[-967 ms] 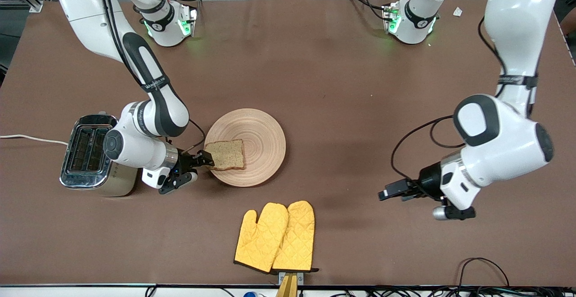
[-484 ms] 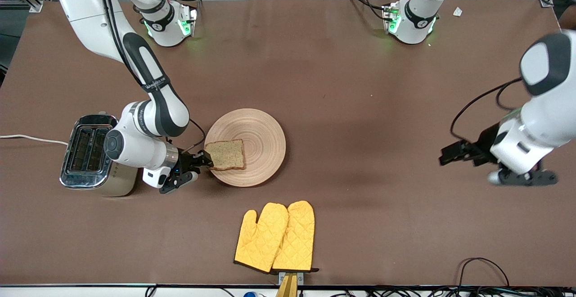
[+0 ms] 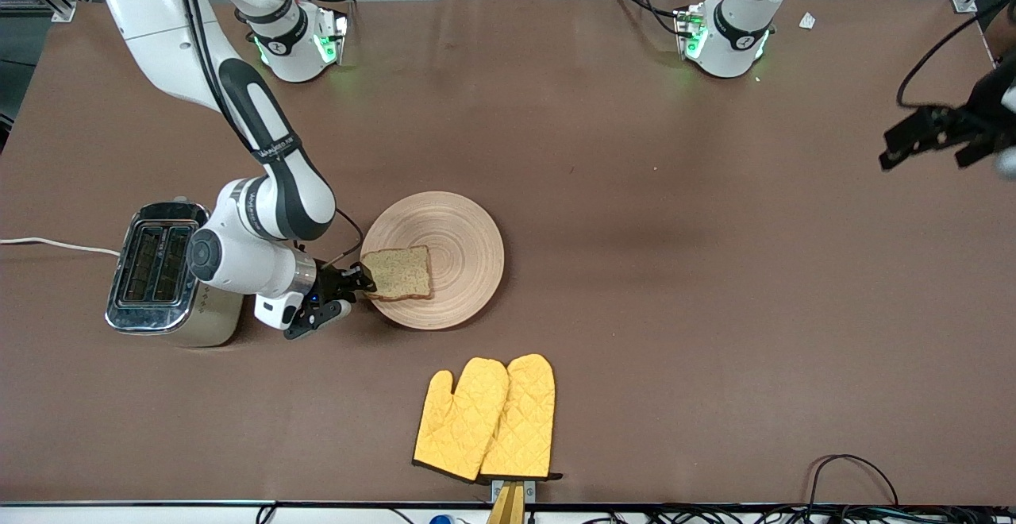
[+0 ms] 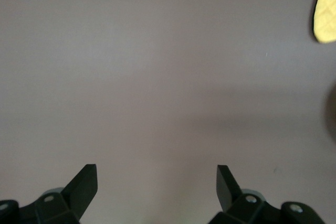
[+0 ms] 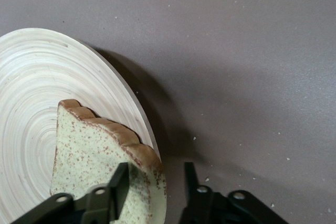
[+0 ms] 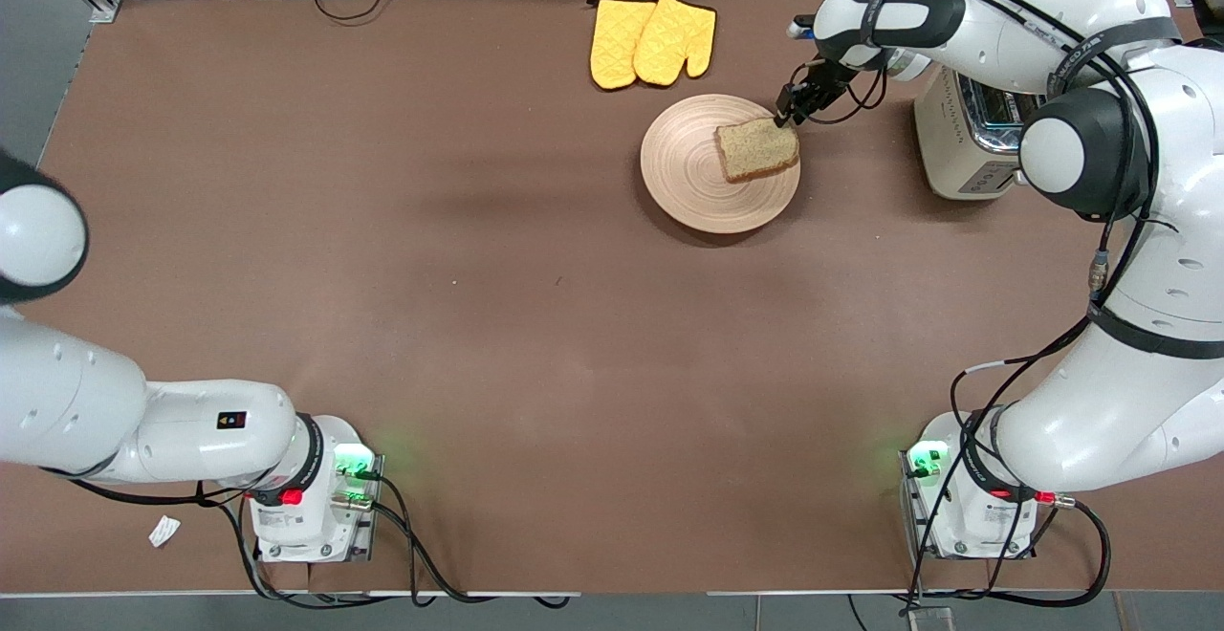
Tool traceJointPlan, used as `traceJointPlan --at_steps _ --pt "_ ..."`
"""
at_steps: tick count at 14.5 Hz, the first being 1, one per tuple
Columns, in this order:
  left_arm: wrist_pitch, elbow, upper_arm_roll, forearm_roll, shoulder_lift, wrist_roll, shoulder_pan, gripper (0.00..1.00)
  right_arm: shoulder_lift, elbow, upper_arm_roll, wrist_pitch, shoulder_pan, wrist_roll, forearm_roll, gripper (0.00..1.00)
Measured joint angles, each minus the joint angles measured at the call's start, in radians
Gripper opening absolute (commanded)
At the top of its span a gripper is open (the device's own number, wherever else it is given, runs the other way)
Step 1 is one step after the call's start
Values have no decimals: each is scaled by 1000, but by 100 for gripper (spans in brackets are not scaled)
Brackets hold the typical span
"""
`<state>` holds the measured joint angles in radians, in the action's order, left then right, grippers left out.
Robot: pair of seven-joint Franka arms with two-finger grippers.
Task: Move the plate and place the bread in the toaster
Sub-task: 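Lift the bread slice off the plate with the right gripper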
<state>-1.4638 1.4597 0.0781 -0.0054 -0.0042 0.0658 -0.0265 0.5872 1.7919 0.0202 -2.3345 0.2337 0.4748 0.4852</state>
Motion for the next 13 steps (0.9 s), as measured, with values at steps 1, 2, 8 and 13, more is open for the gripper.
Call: traceJointPlan --at_steps 1,2,8,13 --pt "7 22 -3 1 -30 -4 0 100 0 0 0 0 0 1 0 46" --pt "8 41 -5 1 -51 -6 -1 100 0 0 0 0 0 1 0 46" --pt "8 76 -6 2 -69 -7 -1 100 0 0 2 -2 2 3 0 35" --pt "8 76 -7 2 -69 -7 -5 100 -1 0 3 -6 12 5 0 18"
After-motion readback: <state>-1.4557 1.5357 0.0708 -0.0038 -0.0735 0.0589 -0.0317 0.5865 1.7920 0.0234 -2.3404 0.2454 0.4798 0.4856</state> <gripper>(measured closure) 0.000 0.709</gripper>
